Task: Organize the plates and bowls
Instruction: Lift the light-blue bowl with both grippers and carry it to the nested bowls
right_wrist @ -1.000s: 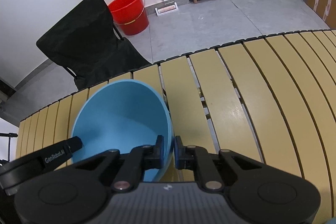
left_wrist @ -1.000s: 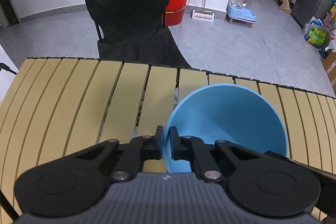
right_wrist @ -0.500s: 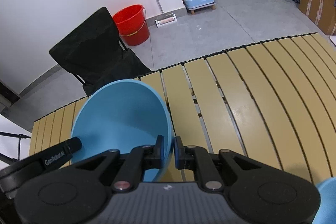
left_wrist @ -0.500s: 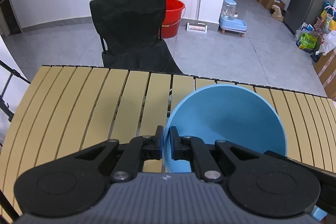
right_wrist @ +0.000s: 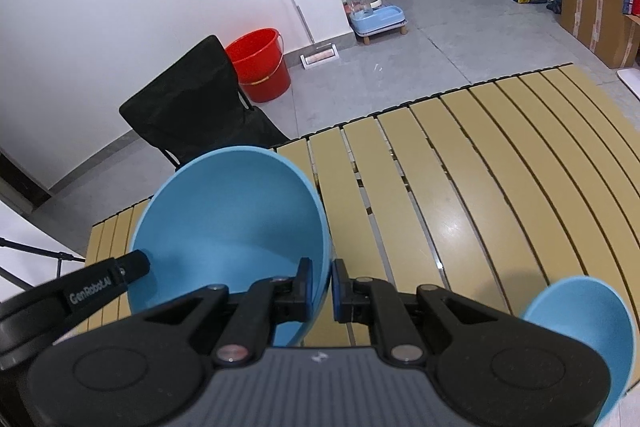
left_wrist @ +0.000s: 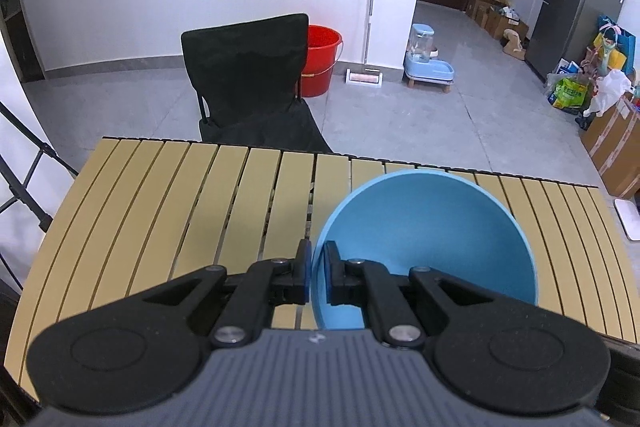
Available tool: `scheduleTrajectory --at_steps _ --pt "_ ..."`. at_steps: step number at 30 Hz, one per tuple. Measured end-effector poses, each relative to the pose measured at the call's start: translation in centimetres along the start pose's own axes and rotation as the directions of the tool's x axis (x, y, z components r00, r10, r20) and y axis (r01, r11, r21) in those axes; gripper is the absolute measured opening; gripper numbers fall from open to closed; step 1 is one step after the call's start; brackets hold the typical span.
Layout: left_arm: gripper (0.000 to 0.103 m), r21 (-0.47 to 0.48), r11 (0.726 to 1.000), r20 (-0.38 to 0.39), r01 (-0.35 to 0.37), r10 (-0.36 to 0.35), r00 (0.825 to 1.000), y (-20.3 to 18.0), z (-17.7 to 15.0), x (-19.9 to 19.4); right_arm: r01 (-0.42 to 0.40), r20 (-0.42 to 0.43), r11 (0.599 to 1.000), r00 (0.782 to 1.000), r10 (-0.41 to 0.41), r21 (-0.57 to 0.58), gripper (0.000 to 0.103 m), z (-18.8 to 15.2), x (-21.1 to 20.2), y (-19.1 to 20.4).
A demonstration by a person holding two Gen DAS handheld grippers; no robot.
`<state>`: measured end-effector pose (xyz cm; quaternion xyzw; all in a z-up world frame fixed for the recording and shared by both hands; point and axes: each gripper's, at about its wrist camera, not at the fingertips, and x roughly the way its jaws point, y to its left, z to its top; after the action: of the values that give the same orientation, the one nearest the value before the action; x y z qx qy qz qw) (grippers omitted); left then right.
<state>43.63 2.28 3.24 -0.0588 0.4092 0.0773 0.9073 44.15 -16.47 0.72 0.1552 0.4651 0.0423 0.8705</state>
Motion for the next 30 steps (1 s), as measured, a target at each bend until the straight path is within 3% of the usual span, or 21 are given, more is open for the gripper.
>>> scheduleTrajectory --at_steps 14,30 --pt "0.007 0.058 0.998 0.038 0.026 -0.028 0.999 -4.7 -3.4 -5.5 0.011 0.039 0.999 0.999 -0.012 0.030 0.009 -2.3 -6.2 -4.2" --pt "0.007 0.157 0.985 0.023 0.074 -0.079 0.997 -13.7 -7.8 -7.7 0.055 0.085 0.993 0.994 -0.064 0.104 0.009 -4.2 -11.1 -13.5"
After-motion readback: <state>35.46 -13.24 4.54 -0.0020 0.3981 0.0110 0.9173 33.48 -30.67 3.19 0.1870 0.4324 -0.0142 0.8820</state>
